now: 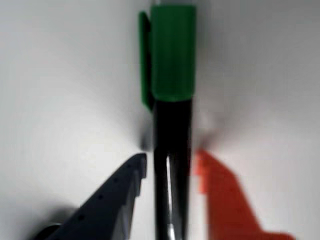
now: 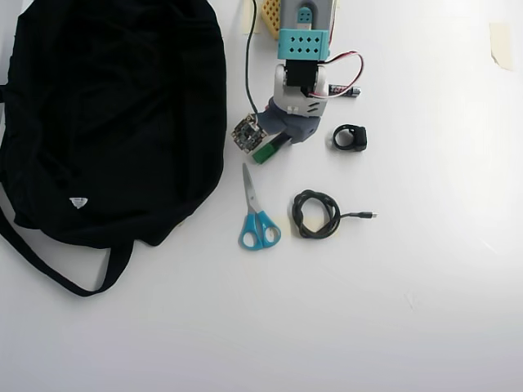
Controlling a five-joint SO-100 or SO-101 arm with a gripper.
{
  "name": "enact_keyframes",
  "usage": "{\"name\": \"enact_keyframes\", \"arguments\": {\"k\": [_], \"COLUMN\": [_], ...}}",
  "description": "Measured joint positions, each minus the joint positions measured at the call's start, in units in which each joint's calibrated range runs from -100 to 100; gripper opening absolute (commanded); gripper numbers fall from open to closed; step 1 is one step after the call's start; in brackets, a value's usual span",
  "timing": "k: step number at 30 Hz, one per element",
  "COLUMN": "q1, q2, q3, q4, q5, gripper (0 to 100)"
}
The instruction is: Put the green marker into the black bag
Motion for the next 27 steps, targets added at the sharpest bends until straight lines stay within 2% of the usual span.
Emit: {"name": "enact_keyframes", "arguments": {"k": [21, 27], "q1": [0.0, -0.4], "q2": [-0.4, 0.0], "q3": [-0.2, -4.2], "q4": [0.1, 5.4], "q5": [0.0, 0.7], "gripper": [2, 2]}}
